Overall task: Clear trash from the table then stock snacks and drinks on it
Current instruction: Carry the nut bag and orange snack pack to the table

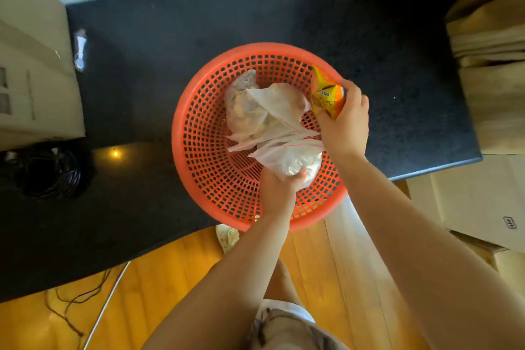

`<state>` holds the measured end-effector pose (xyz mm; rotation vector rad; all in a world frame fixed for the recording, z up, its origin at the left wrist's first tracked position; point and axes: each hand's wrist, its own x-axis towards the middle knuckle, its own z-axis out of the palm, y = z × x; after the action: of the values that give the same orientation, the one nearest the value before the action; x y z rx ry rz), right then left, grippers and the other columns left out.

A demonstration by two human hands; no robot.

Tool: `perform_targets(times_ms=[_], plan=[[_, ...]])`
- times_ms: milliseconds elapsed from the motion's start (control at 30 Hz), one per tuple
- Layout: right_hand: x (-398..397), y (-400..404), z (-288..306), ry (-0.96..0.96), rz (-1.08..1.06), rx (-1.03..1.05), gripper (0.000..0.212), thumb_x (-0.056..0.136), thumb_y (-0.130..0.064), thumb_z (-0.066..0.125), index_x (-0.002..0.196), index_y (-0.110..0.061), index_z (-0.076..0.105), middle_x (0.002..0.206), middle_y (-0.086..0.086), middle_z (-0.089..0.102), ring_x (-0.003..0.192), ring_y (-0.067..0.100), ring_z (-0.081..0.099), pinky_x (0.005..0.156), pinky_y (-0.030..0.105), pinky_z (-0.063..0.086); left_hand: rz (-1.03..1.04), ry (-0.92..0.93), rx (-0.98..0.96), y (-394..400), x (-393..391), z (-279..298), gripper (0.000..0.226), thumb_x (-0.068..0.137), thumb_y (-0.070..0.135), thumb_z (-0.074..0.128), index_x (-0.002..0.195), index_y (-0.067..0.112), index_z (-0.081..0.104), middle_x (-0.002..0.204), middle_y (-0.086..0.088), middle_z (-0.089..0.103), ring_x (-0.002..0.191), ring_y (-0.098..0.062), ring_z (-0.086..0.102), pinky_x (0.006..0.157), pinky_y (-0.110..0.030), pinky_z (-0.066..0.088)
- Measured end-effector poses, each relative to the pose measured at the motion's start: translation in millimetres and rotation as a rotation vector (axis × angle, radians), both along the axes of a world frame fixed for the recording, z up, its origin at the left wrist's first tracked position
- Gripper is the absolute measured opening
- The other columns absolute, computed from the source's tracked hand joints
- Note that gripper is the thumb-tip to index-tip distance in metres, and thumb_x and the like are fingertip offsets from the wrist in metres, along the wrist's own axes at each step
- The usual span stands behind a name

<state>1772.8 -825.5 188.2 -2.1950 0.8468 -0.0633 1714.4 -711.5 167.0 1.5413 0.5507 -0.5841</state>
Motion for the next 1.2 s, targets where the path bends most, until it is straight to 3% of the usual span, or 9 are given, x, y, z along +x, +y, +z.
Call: perform_targets(times_ms=[167, 267, 367, 500, 567, 667, 767, 900, 1200], plan=[[-41.0, 3.1, 62.5, -0.221, -0.328, 0.460, 0.042, 0.087, -0.019, 0.057, 0.125, -0.023, 0.041, 0.104, -0.007, 0.063, 0.098, 0.016, 0.063, 0.089, 0.039, 0.053, 0.041, -0.029, -0.090, 50.2, -11.9, 49.2, 0.037, 0.078, -0.001, 0.068, 0.111, 0.013, 0.059, 0.108, -0.006, 0.069, 0.100, -0.020, 0.065, 0.082, -0.021, 0.051], [-80.2, 11.6, 93.4, -0.332, -0.508, 0.746, 0.019, 0.090, -0.014, 0.051, 0.104, -0.027, 0.050, 0.091, -0.007, 0.067, 0.088, 0.016, 0.068, 0.070, 0.027, 0.057, -0.023, -0.043, -0.171, 87.1, -5.2, 79.0, 0.040, 0.079, 0.007, 0.066, 0.119, 0.013, 0.060, 0.109, -0.008, 0.071, 0.101, -0.020, 0.068, 0.079, -0.021, 0.054], [-124.3, 32.0, 113.2, -0.380, -0.653, 0.928, 0.020, 0.088, -0.011, 0.047, 0.085, -0.029, 0.055, 0.075, -0.008, 0.068, 0.071, 0.012, 0.067, 0.055, 0.025, 0.055, -0.149, -0.026, -0.254, 117.5, 2.3, 103.2, 0.041, 0.073, 0.017, 0.068, 0.113, 0.025, 0.063, 0.104, 0.002, 0.073, 0.099, -0.016, 0.068, 0.081, -0.028, 0.054], [-177.4, 72.0, 133.6, -0.488, -0.840, 1.098, 0.014, 0.086, -0.016, 0.048, 0.094, -0.022, 0.057, 0.075, -0.001, 0.069, 0.060, 0.014, 0.067, 0.049, 0.025, 0.054, -0.322, -0.021, -0.378, 143.6, 10.5, 129.1, 0.027, 0.073, 0.023, 0.061, 0.097, 0.027, 0.072, 0.092, 0.007, 0.074, 0.089, -0.007, 0.070, 0.068, -0.020, 0.056], [-200.8, 95.9, 145.2, -0.546, -0.873, 1.092, 0.026, 0.082, -0.026, 0.056, 0.108, -0.020, 0.057, 0.088, 0.003, 0.071, 0.069, 0.017, 0.070, 0.054, 0.029, 0.056, -0.463, -0.013, -0.445, 153.4, 12.3, 140.5, 0.026, 0.073, 0.031, 0.061, 0.096, 0.027, 0.074, 0.091, 0.008, 0.074, 0.089, -0.006, 0.070, 0.069, -0.019, 0.056], [-234.0, 134.9, 163.8, -0.588, -0.879, 0.968, 0.038, 0.069, -0.033, 0.064, 0.105, -0.025, 0.058, 0.089, 0.000, 0.074, 0.076, 0.020, 0.072, 0.055, 0.032, 0.056, -0.694, -0.001, -0.449, 163.5, 10.1, 157.8, 0.068, 0.054, 0.047, 0.081, 0.114, 0.020, 0.063, 0.102, 0.005, 0.072, 0.098, -0.011, 0.068, 0.073, -0.023, 0.056], [-265.8, 172.5, 175.3, -0.594, -0.959, 0.853, 0.040, 0.062, -0.032, 0.072, 0.100, -0.028, 0.060, 0.089, 0.000, 0.075, 0.077, 0.022, 0.072, 0.054, 0.030, 0.055, -0.806, -0.024, -0.409, 175.2, 0.1, 166.1, 0.061, 0.054, 0.034, 0.083, 0.110, 0.024, 0.063, 0.099, 0.008, 0.074, 0.098, -0.010, 0.068, 0.076, -0.022, 0.055], [-298.3, 212.5, 181.0, -0.607, -1.096, 0.735, 0.050, 0.058, -0.038, 0.077, 0.103, -0.027, 0.059, 0.096, 0.003, 0.074, 0.086, 0.025, 0.071, 0.062, 0.034, 0.057, -0.956, -0.014, -0.317, 188.8, -17.9, 168.9, 0.061, 0.051, 0.041, 0.079, 0.108, 0.028, 0.064, 0.104, 0.008, 0.072, 0.107, -0.014, 0.064, 0.093, -0.035, 0.046], [-395.9, 303.2, 190.1, -0.662, -1.478, 0.530, 0.065, 0.046, -0.053, 0.079, 0.105, -0.038, 0.054, 0.096, -0.006, 0.072, 0.087, 0.013, 0.071, 0.063, 0.029, 0.058, -1.429, -0.018, -0.328, 185.3, -90.7, 176.3, 0.040, 0.054, 0.040, 0.075, 0.094, 0.044, 0.069, 0.098, 0.014, 0.073, 0.094, -0.006, 0.068, 0.081, -0.030, 0.049]])
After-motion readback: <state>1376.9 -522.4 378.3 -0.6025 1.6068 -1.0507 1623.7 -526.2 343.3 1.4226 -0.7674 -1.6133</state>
